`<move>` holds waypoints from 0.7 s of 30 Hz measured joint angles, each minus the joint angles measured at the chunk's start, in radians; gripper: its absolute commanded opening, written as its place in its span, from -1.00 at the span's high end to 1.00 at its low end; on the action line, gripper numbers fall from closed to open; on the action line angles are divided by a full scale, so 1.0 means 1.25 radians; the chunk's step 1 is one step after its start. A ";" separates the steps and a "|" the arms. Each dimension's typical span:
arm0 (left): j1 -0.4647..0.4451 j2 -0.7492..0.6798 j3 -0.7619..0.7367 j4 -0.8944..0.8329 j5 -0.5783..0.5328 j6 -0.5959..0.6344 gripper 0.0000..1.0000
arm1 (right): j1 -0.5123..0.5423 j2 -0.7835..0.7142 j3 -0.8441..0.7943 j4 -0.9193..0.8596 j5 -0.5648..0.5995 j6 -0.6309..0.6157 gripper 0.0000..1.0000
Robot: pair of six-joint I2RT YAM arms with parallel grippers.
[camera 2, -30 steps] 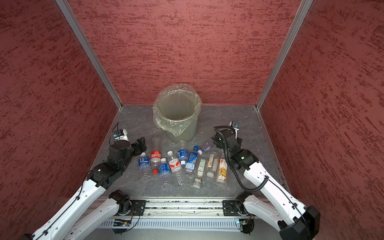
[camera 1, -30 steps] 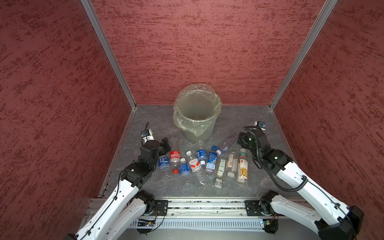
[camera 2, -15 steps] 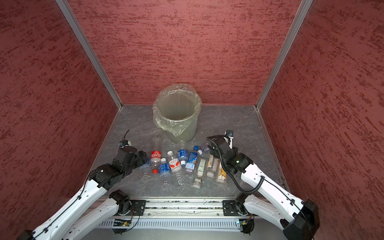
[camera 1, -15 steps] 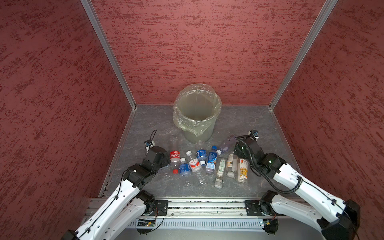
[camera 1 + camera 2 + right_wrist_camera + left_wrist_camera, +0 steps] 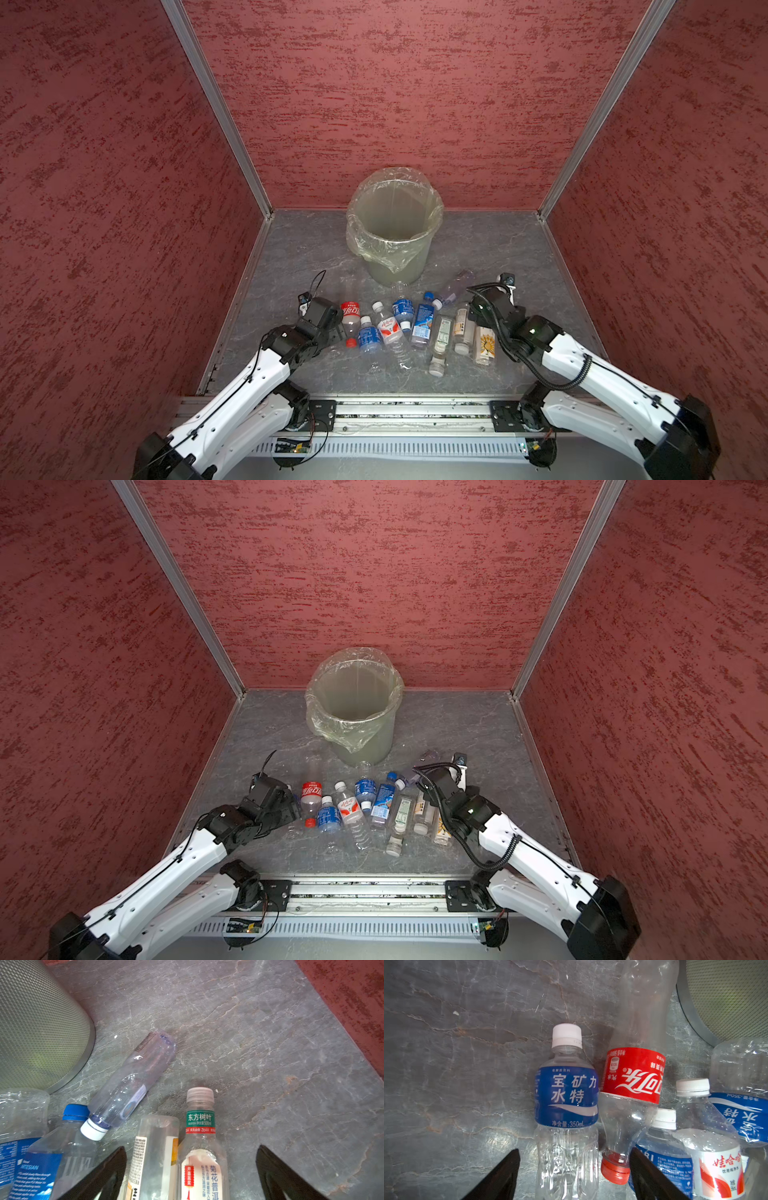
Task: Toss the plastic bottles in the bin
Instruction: 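Raise both arms and move both grippers down toward the bottle cluster, then close the left gripper around the blue-label water bottle while the right gripper hovers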
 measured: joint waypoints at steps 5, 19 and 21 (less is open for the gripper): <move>-0.001 0.007 -0.015 0.008 0.027 0.000 -0.68 | 0.000 -0.067 -0.045 0.025 0.042 -0.001 -0.97; -0.001 0.098 -0.015 0.026 0.029 0.006 -0.56 | 0.000 -0.072 -0.049 0.038 0.054 -0.012 -0.97; 0.001 0.103 -0.015 0.026 0.028 0.006 -0.55 | 0.000 -0.066 -0.049 0.040 0.051 -0.016 -0.97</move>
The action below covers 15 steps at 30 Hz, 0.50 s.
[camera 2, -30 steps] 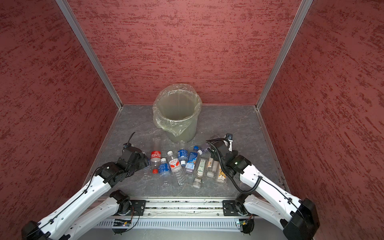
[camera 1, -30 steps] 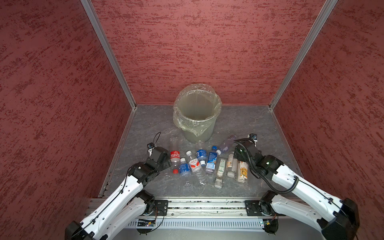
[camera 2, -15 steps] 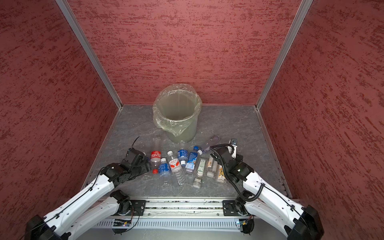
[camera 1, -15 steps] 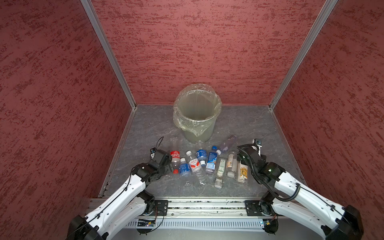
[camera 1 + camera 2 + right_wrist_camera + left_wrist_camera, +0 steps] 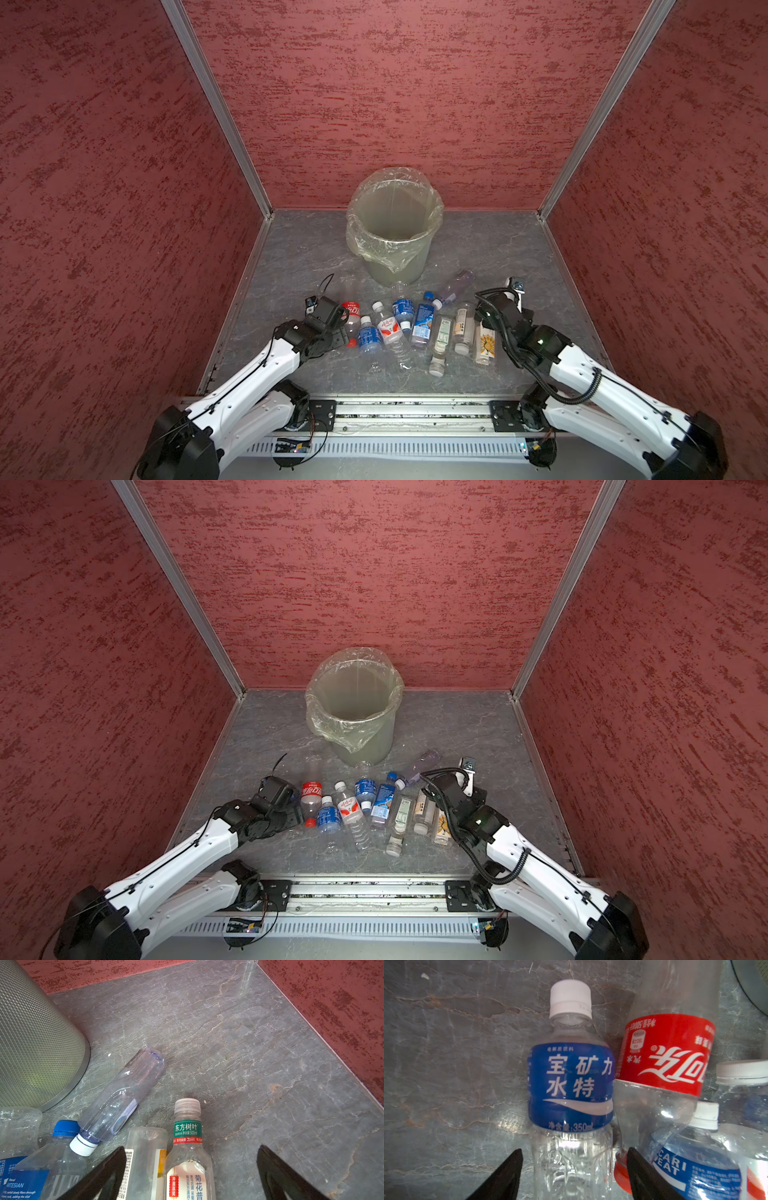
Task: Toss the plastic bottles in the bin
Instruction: 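Close the left gripper around the blue-label water bottle while the right gripper hovers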
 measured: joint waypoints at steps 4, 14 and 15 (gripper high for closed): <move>0.007 0.005 0.000 0.001 0.001 0.000 -0.55 | 0.000 0.023 0.000 0.002 -0.011 -0.004 -0.97; 0.031 0.027 -0.002 0.021 0.017 0.000 -0.54 | 0.000 0.035 0.009 0.005 -0.031 -0.009 -0.94; 0.034 0.031 -0.004 0.023 0.020 0.000 -0.54 | 0.000 0.035 0.010 0.005 -0.033 -0.010 -0.94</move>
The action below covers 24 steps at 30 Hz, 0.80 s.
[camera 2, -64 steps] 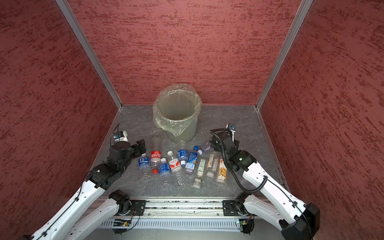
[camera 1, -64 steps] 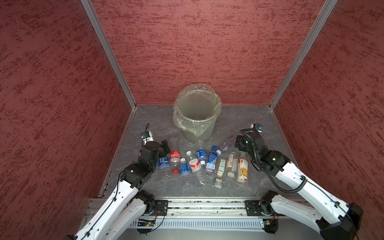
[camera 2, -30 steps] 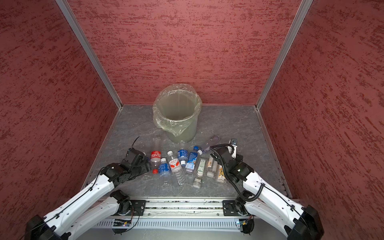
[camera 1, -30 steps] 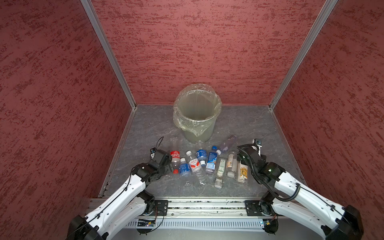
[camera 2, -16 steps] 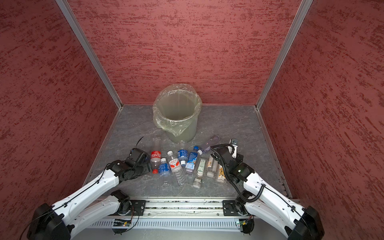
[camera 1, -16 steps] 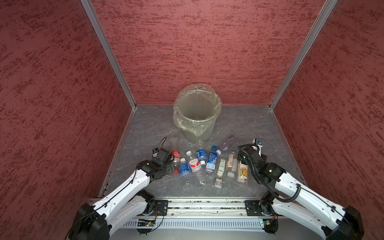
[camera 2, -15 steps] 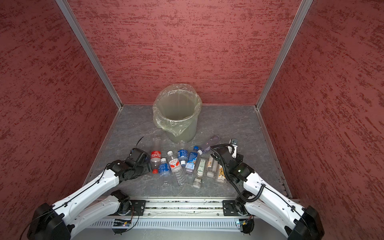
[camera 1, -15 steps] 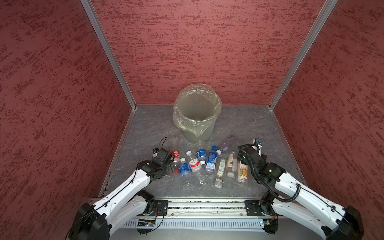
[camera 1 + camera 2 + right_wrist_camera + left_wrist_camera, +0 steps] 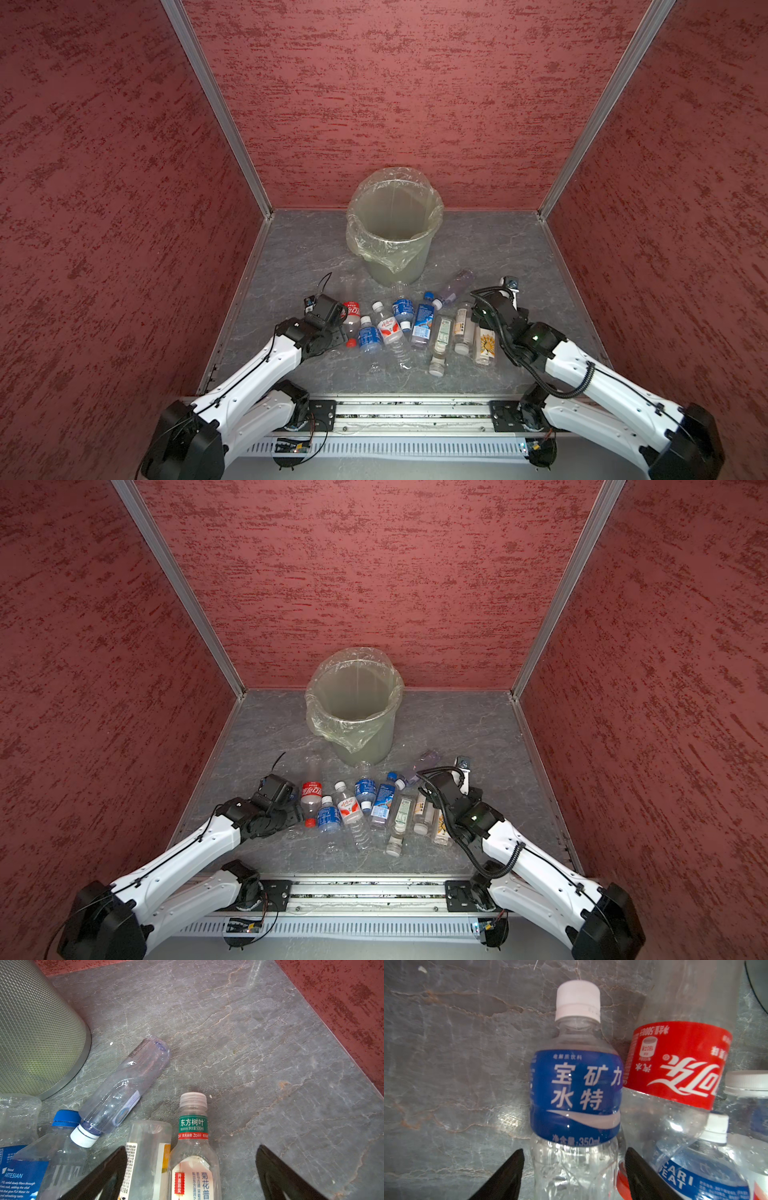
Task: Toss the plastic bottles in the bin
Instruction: 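Close the left gripper around the blue-label water bottle while the right gripper hovers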
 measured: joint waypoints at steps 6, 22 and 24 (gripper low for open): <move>0.008 0.030 -0.007 0.017 0.010 0.000 -0.54 | 0.000 0.003 0.005 0.001 -0.004 0.000 -0.93; 0.027 0.057 -0.021 0.043 0.017 0.000 -0.47 | 0.000 0.003 0.021 -0.002 -0.011 -0.007 -0.92; 0.029 0.063 -0.021 0.048 0.022 0.000 -0.44 | 0.000 0.003 0.021 -0.002 -0.011 -0.009 -0.92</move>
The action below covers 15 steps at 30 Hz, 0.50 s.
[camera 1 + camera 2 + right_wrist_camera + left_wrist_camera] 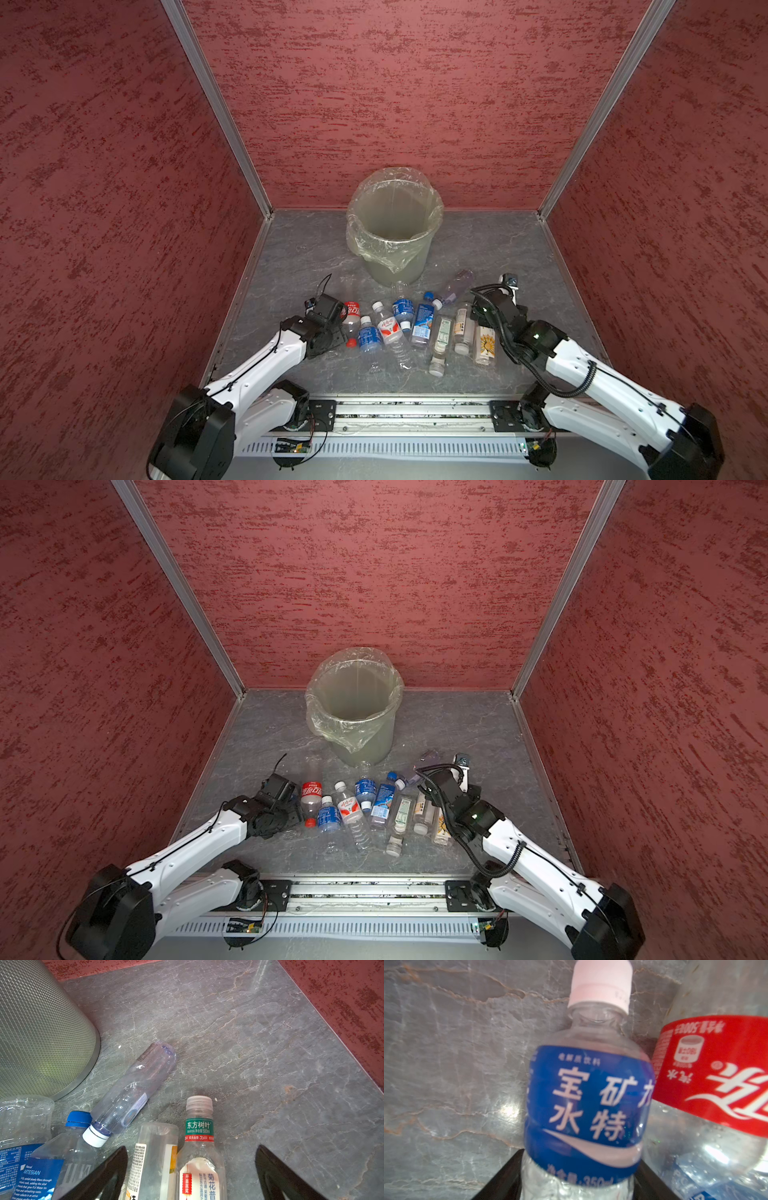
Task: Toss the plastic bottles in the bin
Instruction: 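Close the left gripper around the blue-label water bottle while the right gripper hovers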
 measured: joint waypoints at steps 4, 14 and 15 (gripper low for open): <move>0.002 0.011 0.000 0.008 0.009 0.000 -0.40 | 0.000 0.000 0.000 -0.001 0.000 -0.001 -0.92; 0.014 0.022 0.000 0.029 0.027 0.014 -0.22 | 0.000 0.000 0.000 -0.001 -0.001 -0.002 -0.93; 0.015 0.022 0.000 0.030 0.028 0.015 -0.20 | 0.000 0.000 0.000 -0.001 -0.001 -0.002 -0.92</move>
